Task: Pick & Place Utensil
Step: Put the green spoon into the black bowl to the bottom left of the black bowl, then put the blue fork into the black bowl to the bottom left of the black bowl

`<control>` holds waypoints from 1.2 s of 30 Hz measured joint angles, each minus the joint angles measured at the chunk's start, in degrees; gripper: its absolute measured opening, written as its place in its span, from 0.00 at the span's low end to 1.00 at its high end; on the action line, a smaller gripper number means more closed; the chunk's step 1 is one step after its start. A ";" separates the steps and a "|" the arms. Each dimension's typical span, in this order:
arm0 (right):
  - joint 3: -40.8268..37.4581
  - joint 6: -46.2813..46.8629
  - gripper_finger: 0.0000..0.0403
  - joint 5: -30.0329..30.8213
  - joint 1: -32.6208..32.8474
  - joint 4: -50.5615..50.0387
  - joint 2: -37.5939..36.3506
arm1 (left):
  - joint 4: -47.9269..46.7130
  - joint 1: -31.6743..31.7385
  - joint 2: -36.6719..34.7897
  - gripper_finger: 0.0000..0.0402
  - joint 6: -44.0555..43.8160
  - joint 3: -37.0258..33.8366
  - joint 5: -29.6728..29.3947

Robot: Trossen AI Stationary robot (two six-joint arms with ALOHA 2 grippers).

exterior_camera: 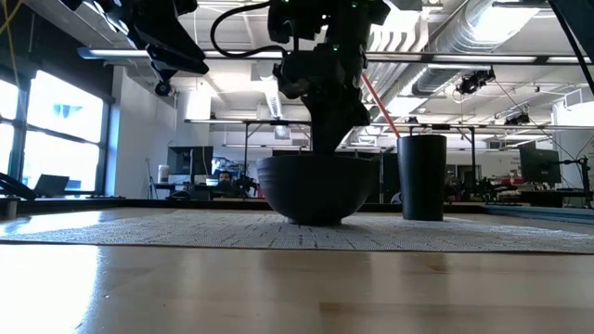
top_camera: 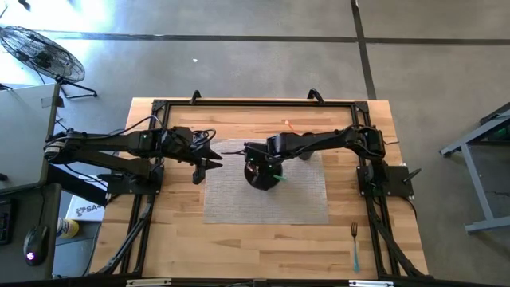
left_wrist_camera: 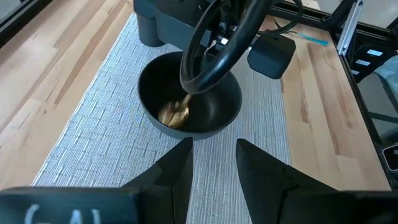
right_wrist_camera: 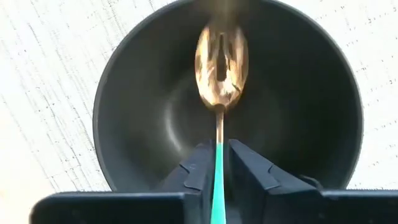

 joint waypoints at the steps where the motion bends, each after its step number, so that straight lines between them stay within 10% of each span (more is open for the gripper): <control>1: 0.00 0.00 0.13 0.00 0.00 0.00 0.00 | 0.00 0.00 0.00 0.30 0.00 0.00 0.00; 15: 0.00 2.37 0.22 1.95 2.73 -5.34 -7.23 | -0.02 -0.02 0.00 0.30 0.00 0.04 1.53; 29: -0.52 23.18 0.24 4.39 25.06 -34.76 -11.77 | 0.31 0.00 0.00 0.30 -1.23 0.04 1.33; 36: -8.98 38.74 0.33 -8.43 34.25 -33.68 -12.00 | 0.85 0.00 0.00 0.30 -1.24 0.04 1.29</control>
